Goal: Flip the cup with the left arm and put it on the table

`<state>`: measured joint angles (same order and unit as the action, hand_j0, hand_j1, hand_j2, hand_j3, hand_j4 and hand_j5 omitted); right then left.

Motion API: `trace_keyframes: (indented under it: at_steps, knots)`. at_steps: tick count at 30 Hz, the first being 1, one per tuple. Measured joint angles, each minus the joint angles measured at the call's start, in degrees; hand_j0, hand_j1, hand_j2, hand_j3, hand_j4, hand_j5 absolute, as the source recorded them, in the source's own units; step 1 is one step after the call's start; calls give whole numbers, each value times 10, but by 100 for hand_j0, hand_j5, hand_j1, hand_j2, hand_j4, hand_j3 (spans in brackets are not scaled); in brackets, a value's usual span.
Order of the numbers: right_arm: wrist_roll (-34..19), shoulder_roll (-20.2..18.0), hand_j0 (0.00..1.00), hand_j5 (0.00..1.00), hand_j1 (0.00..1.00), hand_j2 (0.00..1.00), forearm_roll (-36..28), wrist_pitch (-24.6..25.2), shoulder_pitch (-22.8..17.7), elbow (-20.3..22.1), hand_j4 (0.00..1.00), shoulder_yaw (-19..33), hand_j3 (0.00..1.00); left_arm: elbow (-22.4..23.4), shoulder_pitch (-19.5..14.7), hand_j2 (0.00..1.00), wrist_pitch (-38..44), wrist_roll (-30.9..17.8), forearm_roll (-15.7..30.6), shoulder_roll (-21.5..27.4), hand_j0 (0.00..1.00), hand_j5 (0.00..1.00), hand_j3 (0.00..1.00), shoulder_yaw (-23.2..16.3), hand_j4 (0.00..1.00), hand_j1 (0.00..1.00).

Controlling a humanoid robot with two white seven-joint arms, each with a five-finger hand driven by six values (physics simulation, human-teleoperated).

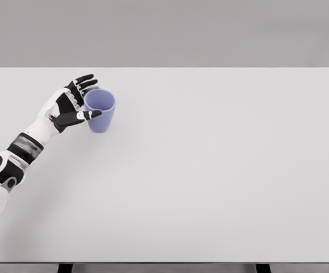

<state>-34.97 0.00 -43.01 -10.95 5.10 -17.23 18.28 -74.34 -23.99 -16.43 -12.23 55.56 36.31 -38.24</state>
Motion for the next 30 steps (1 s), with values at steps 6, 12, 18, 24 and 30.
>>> trace_keyframes:
  at_steps: [6, 12, 18, 24, 30]
  knots:
    - [0, 0, 100, 100, 100, 100, 0, 0, 0, 0, 100, 0, 100, -1, 1, 100, -1, 1, -1, 3, 100, 100, 100, 0, 100, 100]
    - [0, 0, 100, 100, 100, 100, 0, 0, 0, 0, 100, 0, 100, -1, 1, 100, -3, 1, -1, 6, 100, 100, 100, 0, 100, 100]
    - [0, 0, 100, 100, 100, 100, 0, 0, -1, 0, 100, 0, 100, -3, 2, 100, -3, 2, -2, 25, 100, 100, 100, 4, 100, 100]
    - [0, 0, 100, 100, 100, 100, 0, 0, 0, 0, 100, 0, 100, -41, 0, 100, -5, -3, -2, 62, 100, 100, 100, 16, 100, 100]
    - [0, 0, 100, 100, 100, 100, 0, 0, -1, 0, 100, 0, 100, -141, 21, 100, -131, -130, 2, 159, 100, 100, 100, 38, 100, 100]
